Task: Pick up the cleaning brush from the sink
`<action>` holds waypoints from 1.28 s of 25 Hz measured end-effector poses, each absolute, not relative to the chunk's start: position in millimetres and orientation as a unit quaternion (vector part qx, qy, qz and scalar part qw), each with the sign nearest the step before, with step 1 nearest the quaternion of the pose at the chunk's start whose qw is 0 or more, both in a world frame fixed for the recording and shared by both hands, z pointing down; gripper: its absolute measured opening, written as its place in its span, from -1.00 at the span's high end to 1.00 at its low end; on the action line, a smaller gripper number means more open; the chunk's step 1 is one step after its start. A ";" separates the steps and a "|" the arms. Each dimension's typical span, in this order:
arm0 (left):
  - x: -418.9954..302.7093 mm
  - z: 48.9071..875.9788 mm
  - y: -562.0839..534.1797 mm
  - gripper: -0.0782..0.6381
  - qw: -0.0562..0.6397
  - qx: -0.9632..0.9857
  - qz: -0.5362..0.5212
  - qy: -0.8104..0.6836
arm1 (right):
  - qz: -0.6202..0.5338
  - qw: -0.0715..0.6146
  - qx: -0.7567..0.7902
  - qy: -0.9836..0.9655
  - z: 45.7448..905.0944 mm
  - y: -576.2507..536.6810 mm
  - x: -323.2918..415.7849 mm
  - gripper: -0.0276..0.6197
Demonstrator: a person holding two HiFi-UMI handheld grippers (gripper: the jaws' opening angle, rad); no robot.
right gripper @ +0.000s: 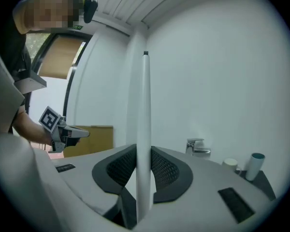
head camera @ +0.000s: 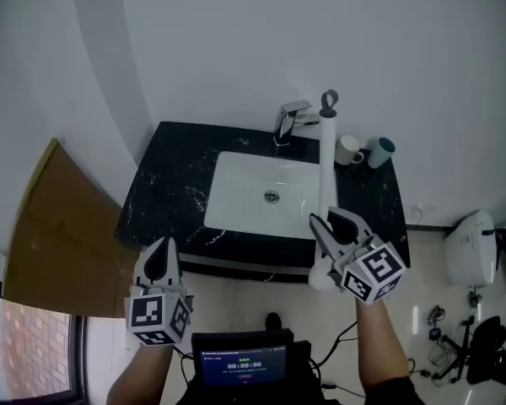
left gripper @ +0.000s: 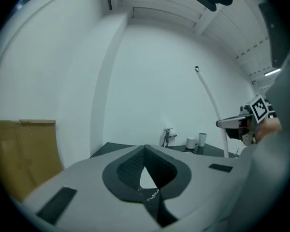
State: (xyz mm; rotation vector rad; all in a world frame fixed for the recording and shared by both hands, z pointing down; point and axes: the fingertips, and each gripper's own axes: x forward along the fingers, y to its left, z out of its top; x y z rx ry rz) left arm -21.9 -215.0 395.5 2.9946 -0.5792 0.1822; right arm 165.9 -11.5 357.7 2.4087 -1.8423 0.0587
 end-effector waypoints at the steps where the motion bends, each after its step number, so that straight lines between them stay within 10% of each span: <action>1: -25.2 390.1 -208.3 0.77 0.044 0.980 0.055 -0.187 | 0.021 0.043 0.807 -0.589 355.8 7.3 158.3 0.68; 32: -116.3 339.1 2.1 0.77 -0.005 0.996 0.022 -0.091 | -0.014 -0.060 0.891 -0.449 325.7 244.6 37.6 0.68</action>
